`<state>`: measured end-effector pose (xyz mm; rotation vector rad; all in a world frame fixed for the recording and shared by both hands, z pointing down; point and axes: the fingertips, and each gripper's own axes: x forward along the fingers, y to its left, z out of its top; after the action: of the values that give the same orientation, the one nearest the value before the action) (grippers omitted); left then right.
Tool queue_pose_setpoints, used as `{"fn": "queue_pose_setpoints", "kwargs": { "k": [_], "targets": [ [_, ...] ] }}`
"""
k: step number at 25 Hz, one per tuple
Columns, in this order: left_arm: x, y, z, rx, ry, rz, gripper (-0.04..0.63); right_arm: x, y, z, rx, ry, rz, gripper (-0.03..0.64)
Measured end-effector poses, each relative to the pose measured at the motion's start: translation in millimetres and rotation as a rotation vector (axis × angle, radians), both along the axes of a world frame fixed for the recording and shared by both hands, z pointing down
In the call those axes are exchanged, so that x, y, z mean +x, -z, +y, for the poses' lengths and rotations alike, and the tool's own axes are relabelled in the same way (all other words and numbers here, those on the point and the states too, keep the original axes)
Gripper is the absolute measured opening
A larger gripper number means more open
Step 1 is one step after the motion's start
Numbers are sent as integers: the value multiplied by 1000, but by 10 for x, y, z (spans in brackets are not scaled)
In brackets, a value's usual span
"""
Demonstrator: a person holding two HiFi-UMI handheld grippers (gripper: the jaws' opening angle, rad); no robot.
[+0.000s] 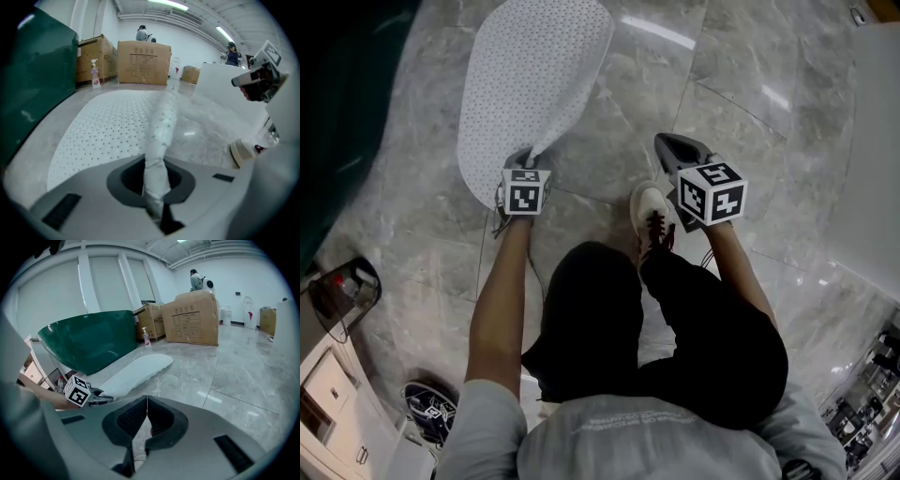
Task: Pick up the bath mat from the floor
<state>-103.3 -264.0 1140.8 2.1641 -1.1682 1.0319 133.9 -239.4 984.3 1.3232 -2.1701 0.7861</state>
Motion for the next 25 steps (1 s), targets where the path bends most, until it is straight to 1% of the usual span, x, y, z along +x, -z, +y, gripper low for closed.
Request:
{"fn": "queue_pose_setpoints", "kwargs": {
  "k": [2,4,6,8,9,12,14,17,19,21,23,25],
  "targets": [
    [-16,44,-30,-2,30,35,35,29,16,-14,4,-7,2,15],
    [-63,128,-51,-6,78,74,34,69,42,-55,8,-13,-1,15],
    [-149,272,-78,2,120,89,34,98,151,-153,20,-31,-58,15],
    [-280,475,-152,27,151,83,34,141,370,-333,52,-63,-143,15],
    [-366,591,-199,40,170,80,34,175,498,-439,74,-74,-157,15],
    [-632,982,-363,73,240,83,34,277,898,-744,137,-80,-133,15],
    [-720,1253,-452,90,277,93,34,323,1165,-887,159,-71,-110,15],
    [-795,1730,-552,112,321,111,34,310,1556,-1003,175,-34,-47,15],
    [-822,2123,-629,130,341,125,34,279,1846,-1055,175,-19,-22,15],
    [-829,2519,-644,134,356,143,34,244,2150,-1057,161,-17,-18,15],
    [-836,2894,-613,125,358,152,34,188,2458,-1017,139,-15,-27,15],
    [-821,3256,-544,100,340,162,34,119,2775,-938,116,-3,-39,15]
  ]
}}
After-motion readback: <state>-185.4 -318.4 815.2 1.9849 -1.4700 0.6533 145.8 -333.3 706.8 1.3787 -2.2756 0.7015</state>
